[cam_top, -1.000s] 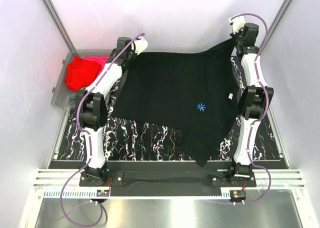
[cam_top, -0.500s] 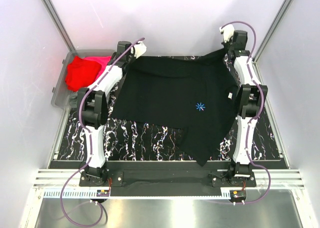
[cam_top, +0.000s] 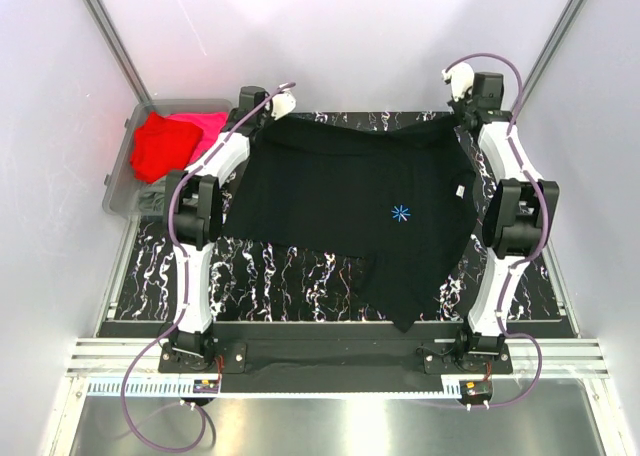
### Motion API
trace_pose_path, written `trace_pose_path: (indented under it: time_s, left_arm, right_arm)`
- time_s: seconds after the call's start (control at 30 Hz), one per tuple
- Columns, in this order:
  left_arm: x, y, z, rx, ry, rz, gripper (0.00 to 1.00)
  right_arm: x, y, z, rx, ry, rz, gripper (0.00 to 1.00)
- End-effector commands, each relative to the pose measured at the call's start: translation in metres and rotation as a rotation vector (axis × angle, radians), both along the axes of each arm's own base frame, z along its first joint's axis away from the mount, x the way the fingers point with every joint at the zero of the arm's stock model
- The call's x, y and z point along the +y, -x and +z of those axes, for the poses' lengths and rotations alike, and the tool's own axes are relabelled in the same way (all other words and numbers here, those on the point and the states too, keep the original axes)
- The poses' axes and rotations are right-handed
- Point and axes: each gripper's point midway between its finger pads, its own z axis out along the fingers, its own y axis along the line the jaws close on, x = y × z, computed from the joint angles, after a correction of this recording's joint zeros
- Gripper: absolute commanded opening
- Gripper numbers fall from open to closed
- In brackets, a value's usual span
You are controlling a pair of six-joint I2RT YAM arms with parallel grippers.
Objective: Fold and stack the t-shirts
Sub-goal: Fold the tshirt
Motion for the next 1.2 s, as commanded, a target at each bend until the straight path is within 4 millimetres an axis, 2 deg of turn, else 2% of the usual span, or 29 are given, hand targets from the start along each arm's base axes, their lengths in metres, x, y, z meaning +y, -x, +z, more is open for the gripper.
trace_pose_path:
  time_s: [0.0, 0.2, 0.23, 0.4, 0.6, 0.73, 0.77, 0.83, 0.87, 1.0, 1.17]
  left_arm:
    - [0.003, -0.023, 0.055, -0.192, -0.001, 0.000, 0.00]
    - [0.004, -0.032, 0.087, -0.323, -0.008, -0.001, 0.00]
    - [0.003, -0.032, 0.091, -0.331, -0.001, -0.008, 0.00]
    - [-0.004, -0.032, 0.091, -0.333, 0.032, -0.028, 0.00]
    - [-0.004, -0.034, 0.083, -0.330, 0.057, -0.014, 0.00]
    - [-0.008, -0.027, 0.075, -0.280, 0.114, -0.015, 0.00]
    - [-0.011, -0.021, 0.063, -0.220, 0.137, -0.020, 0.00]
    - [-0.021, -0.014, 0.059, -0.165, 0.177, -0.066, 0.00]
    - [-0.024, -0.006, 0.048, -0.100, 0.204, -0.068, 0.00]
    - [-0.033, 0.004, 0.041, -0.030, 0.241, -0.105, 0.00]
    - [-0.031, 0.001, 0.039, -0.013, 0.245, -0.113, 0.00]
  right_arm:
    - [-0.011, 0.008, 0.052, -0.105, 0.034, -0.039, 0.00]
    - [-0.011, 0.017, 0.069, -0.116, 0.018, -0.050, 0.00]
    - [-0.011, 0.020, 0.067, -0.106, 0.019, -0.049, 0.00]
    - [-0.010, 0.030, 0.067, -0.091, 0.022, -0.047, 0.00]
    - [-0.007, 0.046, 0.073, -0.081, -0.012, -0.058, 0.00]
    - [-0.004, 0.059, 0.065, -0.051, -0.031, -0.060, 0.00]
    - [-0.002, 0.062, 0.067, -0.052, -0.039, -0.053, 0.00]
    - [0.000, 0.069, 0.060, -0.027, -0.054, -0.054, 0.00]
    - [0.002, 0.071, 0.061, -0.024, -0.064, -0.046, 0.00]
    - [0.008, 0.080, 0.056, 0.003, -0.097, -0.040, 0.00]
    - [0.011, 0.084, 0.052, 0.022, -0.115, -0.043, 0.00]
